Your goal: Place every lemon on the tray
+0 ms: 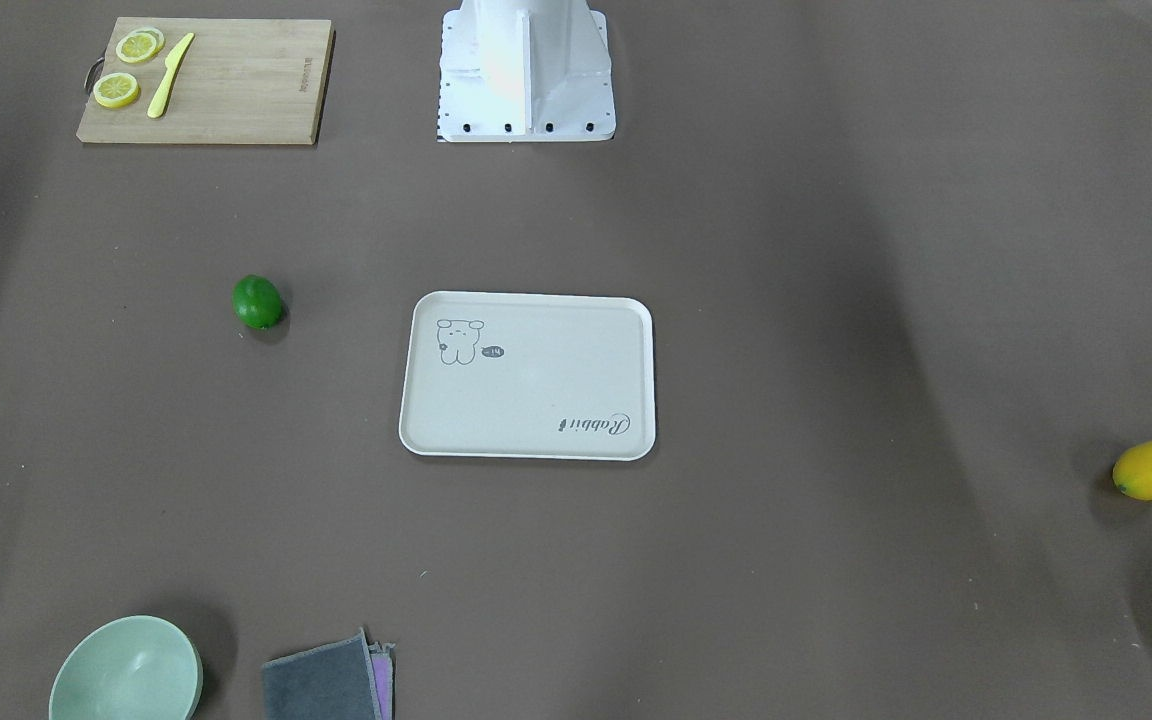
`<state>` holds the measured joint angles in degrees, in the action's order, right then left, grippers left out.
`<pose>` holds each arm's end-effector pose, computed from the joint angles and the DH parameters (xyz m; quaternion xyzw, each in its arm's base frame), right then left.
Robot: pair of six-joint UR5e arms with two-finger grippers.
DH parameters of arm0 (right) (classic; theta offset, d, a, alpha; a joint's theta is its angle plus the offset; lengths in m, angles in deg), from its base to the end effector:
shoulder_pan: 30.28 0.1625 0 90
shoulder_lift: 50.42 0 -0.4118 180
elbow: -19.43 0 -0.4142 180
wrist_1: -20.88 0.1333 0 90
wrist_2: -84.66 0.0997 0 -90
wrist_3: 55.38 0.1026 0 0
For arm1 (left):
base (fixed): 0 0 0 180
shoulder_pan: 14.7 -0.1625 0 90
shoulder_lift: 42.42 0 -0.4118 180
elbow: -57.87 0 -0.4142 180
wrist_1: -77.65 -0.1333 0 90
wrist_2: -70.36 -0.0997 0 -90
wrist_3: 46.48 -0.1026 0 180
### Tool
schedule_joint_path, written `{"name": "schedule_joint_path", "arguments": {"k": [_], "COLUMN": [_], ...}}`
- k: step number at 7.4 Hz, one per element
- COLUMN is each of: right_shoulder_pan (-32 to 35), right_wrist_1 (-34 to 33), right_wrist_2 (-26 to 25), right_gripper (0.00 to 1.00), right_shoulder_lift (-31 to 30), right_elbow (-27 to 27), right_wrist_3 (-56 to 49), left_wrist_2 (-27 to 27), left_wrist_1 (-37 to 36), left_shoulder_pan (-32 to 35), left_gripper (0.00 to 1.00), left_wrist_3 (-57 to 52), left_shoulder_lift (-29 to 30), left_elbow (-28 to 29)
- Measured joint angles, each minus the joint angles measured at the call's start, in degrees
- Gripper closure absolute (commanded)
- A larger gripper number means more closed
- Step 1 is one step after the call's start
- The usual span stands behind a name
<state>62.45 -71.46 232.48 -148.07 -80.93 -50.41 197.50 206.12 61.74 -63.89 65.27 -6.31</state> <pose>0.0683 -0.4562 0.6050 -0.0066 -0.4834 0.0572 0.8735 0.0860 -0.6608 0.6336 0.2582 0.2989 0.3246 0.8594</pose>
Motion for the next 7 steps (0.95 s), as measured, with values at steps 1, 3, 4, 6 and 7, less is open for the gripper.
{"name": "schedule_joint_path", "arguments": {"k": [1,3,4,6,7], "right_shoulder_pan": [0.0,0.0,0.0,0.0,-0.06], "right_wrist_1": [0.0,0.02,-0.01,-0.02,0.0], "right_wrist_2": [0.12,0.05,-0.04,-0.07,-0.04], "right_gripper": [0.0,0.0,0.0,0.0,0.0], "right_shoulder_lift": [0.0,0.0,0.0,0.02,0.18], "right_elbow": [-0.04,0.05,0.11,0.01,-0.18], "right_wrist_3": [0.14,0.17,0.19,0.77,1.46], "left_wrist_2": [-0.01,0.16,0.18,0.14,0.11], "left_wrist_1": [0.05,0.04,0.01,0.01,0.02], "left_shoulder_pan": [-0.09,-0.94,-1.54,-2.6,-3.09], "left_gripper": [0.03,0.03,0.03,0.03,0.03], "left_wrist_3": [0.15,0.5,0.58,0.57,0.55], "left_shoulder_lift": [0.11,0.1,0.1,0.19,0.24], "left_elbow": [0.69,1.37,1.59,2.54,3.01]}}
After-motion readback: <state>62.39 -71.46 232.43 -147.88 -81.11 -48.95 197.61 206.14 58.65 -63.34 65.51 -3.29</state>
